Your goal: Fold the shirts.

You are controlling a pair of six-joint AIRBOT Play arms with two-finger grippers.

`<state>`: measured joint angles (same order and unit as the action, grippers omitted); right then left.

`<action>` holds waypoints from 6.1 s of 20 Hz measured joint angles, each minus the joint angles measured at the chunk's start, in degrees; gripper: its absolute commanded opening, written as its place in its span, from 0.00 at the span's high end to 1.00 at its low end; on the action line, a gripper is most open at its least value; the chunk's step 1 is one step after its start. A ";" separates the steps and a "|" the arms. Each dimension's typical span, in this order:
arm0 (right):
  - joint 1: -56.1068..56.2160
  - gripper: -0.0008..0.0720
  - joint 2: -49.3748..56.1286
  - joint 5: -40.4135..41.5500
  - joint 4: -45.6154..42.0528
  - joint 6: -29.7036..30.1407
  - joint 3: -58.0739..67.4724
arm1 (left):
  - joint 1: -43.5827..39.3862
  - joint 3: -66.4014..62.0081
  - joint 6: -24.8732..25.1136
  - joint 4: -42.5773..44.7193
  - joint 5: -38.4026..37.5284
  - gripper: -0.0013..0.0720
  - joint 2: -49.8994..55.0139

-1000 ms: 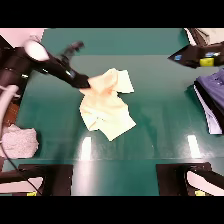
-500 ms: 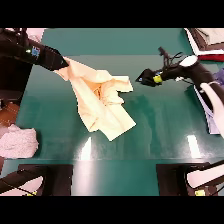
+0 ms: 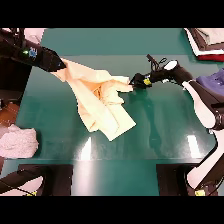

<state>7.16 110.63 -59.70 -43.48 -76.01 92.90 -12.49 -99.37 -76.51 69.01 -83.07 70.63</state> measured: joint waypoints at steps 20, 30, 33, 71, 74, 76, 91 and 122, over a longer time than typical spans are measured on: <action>-2.71 0.96 -19.96 -1.62 -13.60 0.57 17.09 | 0.00 -18.21 -0.02 4.13 3.06 0.95 -0.74; -13.90 0.96 -53.96 3.26 -21.31 0.61 21.38 | 0.00 -25.20 -0.04 1.51 15.98 0.95 -17.62; -19.15 0.96 -60.83 6.51 -22.10 0.61 20.48 | 0.00 -25.51 -0.04 -2.47 18.49 0.95 -21.14; -11.74 0.40 -26.27 -8.35 -22.08 -2.40 9.44 | 21.42 26.67 3.26 -8.90 5.25 0.33 13.44; -10.82 0.40 -28.13 -12.28 -22.03 -2.40 9.44 | 22.10 34.47 6.60 -10.27 7.26 0.33 13.49; -10.12 0.40 -29.07 -14.53 -22.10 -2.40 9.44 | 22.25 37.38 8.15 -11.15 8.92 0.33 13.84; -8.44 0.40 -30.56 -25.07 -22.10 -2.38 9.42 | 16.00 40.63 11.93 -14.32 12.07 0.91 17.09; -28.04 0.50 -52.76 -16.06 -19.43 -0.96 -62.47 | 15.72 36.06 9.07 -11.17 3.63 0.95 4.15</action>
<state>-20.88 57.87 -75.77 -62.92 -76.97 30.44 3.22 -63.31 -67.44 57.84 -79.44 74.78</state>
